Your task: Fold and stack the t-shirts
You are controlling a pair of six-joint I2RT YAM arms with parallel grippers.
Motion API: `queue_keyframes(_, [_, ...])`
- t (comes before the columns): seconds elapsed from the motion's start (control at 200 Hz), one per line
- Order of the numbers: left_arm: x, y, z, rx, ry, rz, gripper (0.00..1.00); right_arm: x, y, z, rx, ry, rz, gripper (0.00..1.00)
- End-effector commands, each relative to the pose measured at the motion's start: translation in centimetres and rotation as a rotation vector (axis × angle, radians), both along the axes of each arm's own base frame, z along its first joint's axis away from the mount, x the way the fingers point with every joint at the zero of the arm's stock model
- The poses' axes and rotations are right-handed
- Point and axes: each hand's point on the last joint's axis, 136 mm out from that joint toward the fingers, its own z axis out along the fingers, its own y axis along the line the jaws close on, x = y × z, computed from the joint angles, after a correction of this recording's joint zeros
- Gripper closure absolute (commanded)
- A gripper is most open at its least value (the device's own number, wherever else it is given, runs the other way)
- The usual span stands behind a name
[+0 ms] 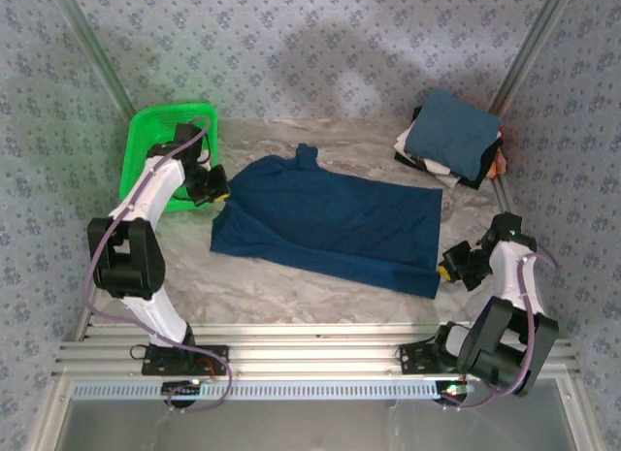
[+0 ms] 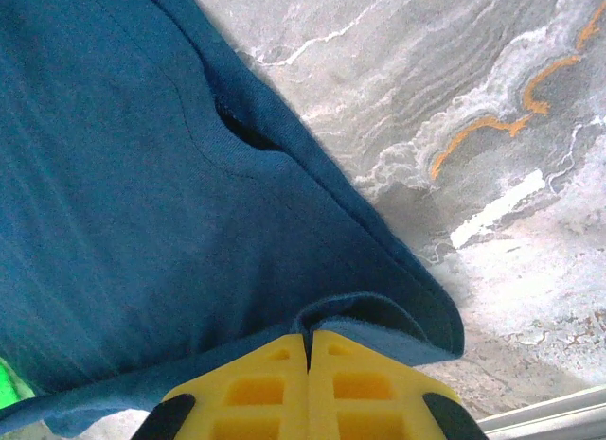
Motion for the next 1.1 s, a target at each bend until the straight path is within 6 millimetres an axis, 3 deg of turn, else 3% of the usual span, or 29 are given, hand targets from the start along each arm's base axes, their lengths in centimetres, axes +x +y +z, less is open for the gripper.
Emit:
queue_keyframes(0.0, [0.3,-0.3,0.1,0.024,0.008,-0.046,1.0,0.1,-0.6,-0.4,-0.028,0.002,0.009,1.0])
queue_keyframes(0.67, [2.4,-0.3,-1.6,0.066,0.041,-0.069,1.0,2.2,-1.6,-1.7,-0.043,0.023,0.043,1.0])
queue_keyframes(1.099, [3.3,-0.3,-0.9,0.068,0.025,-0.065,1.0,4.2,-1.9,-1.7,-0.046,0.012,0.061,1.0])
